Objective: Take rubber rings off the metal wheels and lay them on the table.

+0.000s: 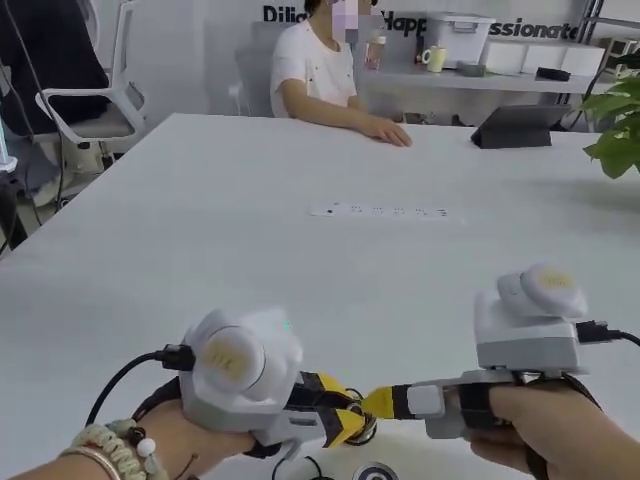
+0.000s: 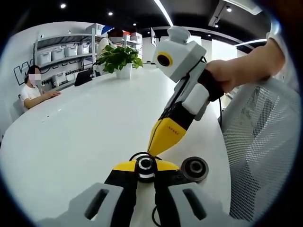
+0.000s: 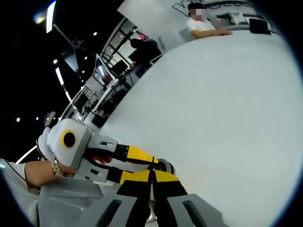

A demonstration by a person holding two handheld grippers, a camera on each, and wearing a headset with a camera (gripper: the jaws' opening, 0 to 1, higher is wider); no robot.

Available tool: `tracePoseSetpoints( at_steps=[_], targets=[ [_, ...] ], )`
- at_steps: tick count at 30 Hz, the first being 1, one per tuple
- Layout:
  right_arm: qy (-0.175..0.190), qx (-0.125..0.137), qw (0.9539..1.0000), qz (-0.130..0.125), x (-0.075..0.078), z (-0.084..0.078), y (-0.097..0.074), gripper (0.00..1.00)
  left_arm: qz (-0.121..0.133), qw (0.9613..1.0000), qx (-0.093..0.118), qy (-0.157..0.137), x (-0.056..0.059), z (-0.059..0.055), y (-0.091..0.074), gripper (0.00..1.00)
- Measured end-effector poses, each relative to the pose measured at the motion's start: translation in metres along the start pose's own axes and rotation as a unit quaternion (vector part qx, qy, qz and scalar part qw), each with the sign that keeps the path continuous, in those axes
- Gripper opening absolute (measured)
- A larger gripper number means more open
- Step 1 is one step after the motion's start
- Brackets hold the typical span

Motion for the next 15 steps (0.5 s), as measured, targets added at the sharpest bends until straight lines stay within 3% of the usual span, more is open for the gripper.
tracePoseSetpoints(
  at_steps=[9,15],
  targets=[
    [-0.007,0.005,1.0,-0.002,-0.003,0.004,-0.002,0.0,-0.02,0.9997,-0.014,-0.002,0.0,0.001,-0.008,0.09],
    [0.002,0.029,0.9995,-0.009,-0.001,0.013,-0.009,0.0,-0.039,0.9992,-0.006,0.005,0.003,0.014,-0.019,0.12]
  ],
)
Point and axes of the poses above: the centre of the closed fingertips' face, and the gripper's own axes: y roughly forward along the fingers, x roughly to its right, z roughly out of its top, the point moved 6 cm from there along -y, roughly backward along the fingers, and after that the axes turned 2 degrees about y, right-handed, at the moved point
